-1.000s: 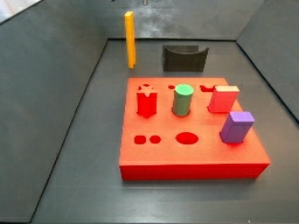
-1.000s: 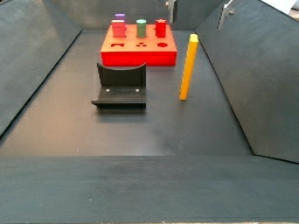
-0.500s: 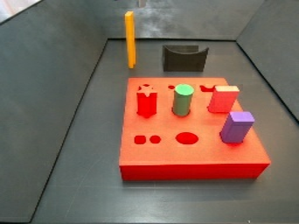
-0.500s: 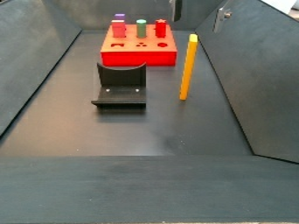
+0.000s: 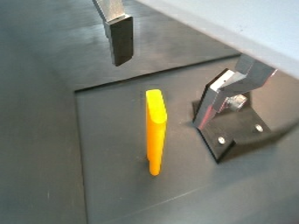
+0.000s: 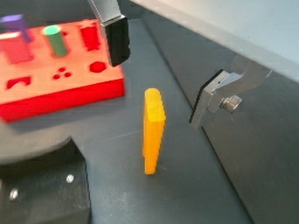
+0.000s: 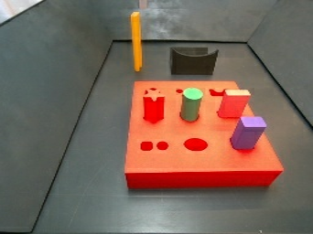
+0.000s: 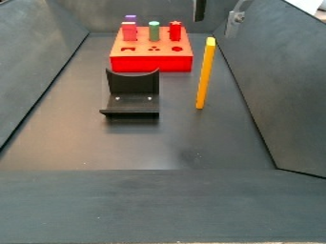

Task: Pick up the square-circle object. Move up. Rotate the square-circle object. Move to above the board. Insert the square-circle object.
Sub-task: Rotate the square-circle object.

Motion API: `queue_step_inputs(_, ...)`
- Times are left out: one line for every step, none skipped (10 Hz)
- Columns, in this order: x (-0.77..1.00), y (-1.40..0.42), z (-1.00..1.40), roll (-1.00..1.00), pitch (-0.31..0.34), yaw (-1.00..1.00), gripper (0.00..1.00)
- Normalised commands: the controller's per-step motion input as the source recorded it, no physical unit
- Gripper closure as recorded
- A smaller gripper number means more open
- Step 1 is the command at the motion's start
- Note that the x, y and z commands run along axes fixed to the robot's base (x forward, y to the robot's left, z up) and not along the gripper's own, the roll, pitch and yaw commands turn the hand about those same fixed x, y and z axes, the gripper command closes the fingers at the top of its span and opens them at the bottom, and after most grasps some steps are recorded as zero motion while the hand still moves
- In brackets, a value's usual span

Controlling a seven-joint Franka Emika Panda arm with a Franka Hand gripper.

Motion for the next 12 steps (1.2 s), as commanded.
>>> queue_step_inputs(0.04,0.02,-0.02,0.01,0.015,-1.00,0.00)
queue_step_inputs(0.04,0.02,-0.02,0.01,0.019,-1.00,0.00)
queue_step_inputs(0.04,0.02,-0.02,0.01,0.021,-1.00,0.00)
queue_step_inputs(0.04,0.02,-0.02,0.02,0.028,-0.97,0.00)
queue_step_inputs(0.04,0.02,-0.02,0.02,0.028,-0.73,0.00)
queue_step_inputs(0.04,0.02,-0.02,0.02,0.028,-0.41,0.00)
queue_step_inputs(0.04,0.02,-0.02,0.02,0.027,-0.27,0.00)
queue_step_inputs(0.00,0.00,-1.00,0.02,0.027,-0.17,0.00)
queue_step_inputs(0.00,0.00,-1.00,0.02,0.022,-0.12,0.00)
queue_step_inputs(0.02,0.00,-1.00,0.01,-0.011,-0.08,0.00)
queue_step_inputs(0.02,0.01,-0.92,0.01,-0.031,-0.06,0.00)
queue_step_inputs(0.01,0.01,-0.77,0.00,-0.047,-0.05,0.00)
